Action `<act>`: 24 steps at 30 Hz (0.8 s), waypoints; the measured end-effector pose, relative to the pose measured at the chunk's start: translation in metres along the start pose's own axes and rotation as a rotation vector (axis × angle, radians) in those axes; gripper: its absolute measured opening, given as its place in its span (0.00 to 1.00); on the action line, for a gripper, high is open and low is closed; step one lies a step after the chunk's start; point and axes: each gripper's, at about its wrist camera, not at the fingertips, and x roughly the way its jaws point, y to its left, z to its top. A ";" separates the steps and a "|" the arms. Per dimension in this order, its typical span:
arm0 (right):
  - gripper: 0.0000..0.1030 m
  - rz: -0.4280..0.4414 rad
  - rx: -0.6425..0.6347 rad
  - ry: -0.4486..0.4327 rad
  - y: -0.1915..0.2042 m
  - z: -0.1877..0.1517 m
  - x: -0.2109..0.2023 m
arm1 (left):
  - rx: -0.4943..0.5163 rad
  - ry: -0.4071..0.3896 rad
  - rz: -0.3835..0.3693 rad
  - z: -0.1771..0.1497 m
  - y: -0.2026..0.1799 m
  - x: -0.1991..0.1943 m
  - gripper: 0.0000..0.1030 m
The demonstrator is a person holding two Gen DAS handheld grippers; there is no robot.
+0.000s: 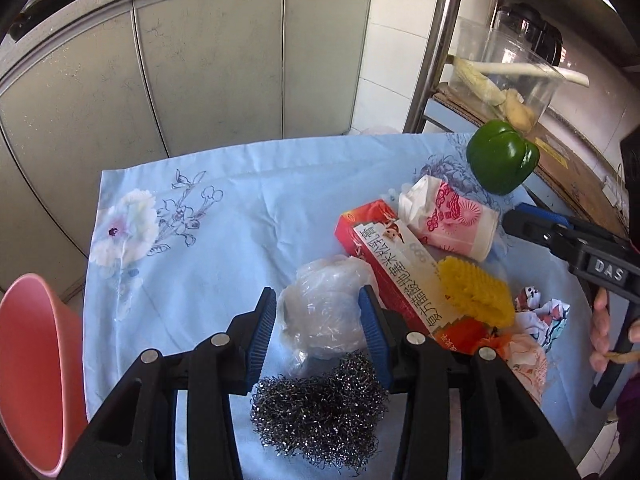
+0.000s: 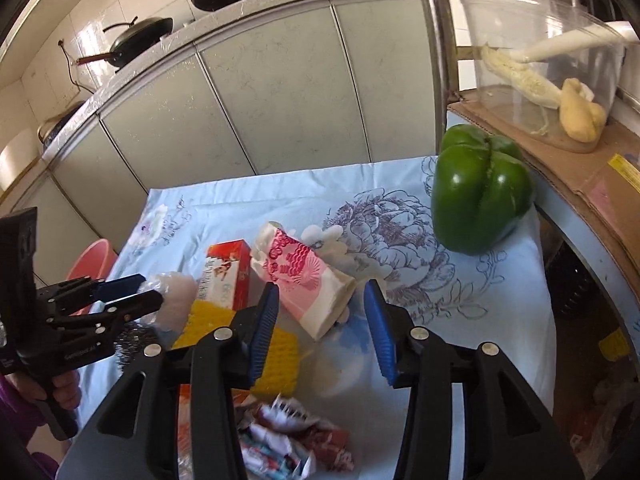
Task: Collect trash
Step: 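Grasp the clear plastic bag with the left gripper while the right gripper grasps the pink-and-white carton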
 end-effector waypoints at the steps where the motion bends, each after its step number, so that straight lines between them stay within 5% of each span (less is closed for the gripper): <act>1: 0.44 -0.003 -0.008 0.012 -0.001 0.001 0.007 | 0.004 0.003 -0.003 0.000 0.000 0.001 0.42; 9: 0.43 0.029 -0.033 0.090 -0.005 0.001 0.036 | -0.011 -0.014 -0.013 0.000 0.001 -0.002 0.31; 13: 0.15 0.031 -0.029 0.070 0.001 0.000 0.031 | -0.020 -0.048 -0.014 0.001 0.001 -0.008 0.19; 24: 0.10 0.014 -0.037 -0.059 0.011 0.004 -0.019 | -0.049 -0.146 -0.031 0.003 0.000 -0.043 0.14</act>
